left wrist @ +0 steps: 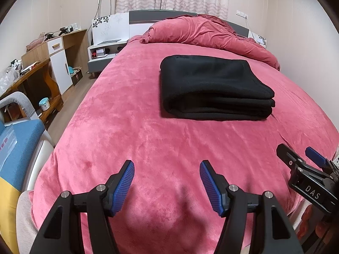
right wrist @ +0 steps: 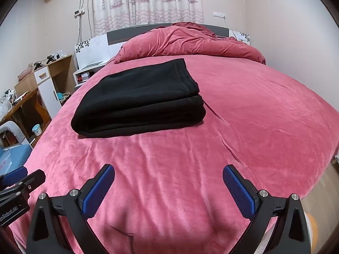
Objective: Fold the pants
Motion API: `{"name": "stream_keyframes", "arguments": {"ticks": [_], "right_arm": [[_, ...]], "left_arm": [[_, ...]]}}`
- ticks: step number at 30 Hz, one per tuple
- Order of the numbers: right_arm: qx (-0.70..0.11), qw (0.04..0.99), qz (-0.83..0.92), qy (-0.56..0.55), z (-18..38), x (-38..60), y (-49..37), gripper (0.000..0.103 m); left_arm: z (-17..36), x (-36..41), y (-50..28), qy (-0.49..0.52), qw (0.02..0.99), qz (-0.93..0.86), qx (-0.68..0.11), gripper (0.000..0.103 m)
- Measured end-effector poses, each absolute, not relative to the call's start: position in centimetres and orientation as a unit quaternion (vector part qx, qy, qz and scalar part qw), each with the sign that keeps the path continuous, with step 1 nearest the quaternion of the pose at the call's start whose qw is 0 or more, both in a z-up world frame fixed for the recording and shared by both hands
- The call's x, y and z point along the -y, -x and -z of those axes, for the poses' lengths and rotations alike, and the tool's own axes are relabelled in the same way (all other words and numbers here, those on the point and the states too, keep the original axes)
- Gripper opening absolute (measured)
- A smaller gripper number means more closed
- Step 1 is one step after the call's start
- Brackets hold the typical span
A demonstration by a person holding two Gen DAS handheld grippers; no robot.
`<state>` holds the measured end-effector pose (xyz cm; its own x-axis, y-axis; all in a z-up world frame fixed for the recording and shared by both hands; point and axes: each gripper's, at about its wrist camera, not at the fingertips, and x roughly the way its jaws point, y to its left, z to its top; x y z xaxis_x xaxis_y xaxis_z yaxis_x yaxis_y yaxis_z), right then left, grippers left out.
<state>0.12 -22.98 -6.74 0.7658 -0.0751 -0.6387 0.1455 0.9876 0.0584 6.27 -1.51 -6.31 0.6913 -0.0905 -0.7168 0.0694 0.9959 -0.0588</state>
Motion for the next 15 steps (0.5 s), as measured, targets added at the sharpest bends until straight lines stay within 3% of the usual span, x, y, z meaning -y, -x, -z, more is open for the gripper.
{"name": "stream_keyframes", "arguments": {"ticks": [15], "right_arm": [[-0.338, 0.938, 0.058, -0.054, 6.89, 22.96, -0.12, 0.103]], "left_arm": [[6.55, 1.93, -6.1, 0.015, 0.918, 0.043, -0.393, 0.065]]}}
